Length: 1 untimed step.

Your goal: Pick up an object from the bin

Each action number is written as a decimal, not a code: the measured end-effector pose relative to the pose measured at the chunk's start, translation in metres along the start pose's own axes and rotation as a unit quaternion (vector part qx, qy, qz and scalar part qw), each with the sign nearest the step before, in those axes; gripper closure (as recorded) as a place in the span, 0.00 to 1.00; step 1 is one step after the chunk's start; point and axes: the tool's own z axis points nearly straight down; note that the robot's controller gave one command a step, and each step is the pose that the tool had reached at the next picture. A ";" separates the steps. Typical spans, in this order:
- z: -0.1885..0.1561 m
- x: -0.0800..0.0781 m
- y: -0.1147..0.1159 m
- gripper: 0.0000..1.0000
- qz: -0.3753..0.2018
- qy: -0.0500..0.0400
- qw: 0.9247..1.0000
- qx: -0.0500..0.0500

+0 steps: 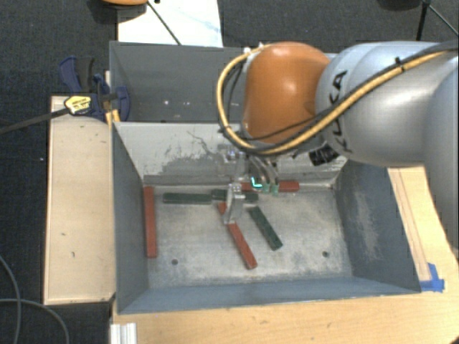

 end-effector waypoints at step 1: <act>-0.004 -0.002 -0.001 0.00 0.002 -0.004 1.000 0.000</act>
Offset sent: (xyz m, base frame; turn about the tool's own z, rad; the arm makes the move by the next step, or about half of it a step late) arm 0.0180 -0.0164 -0.0774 0.2098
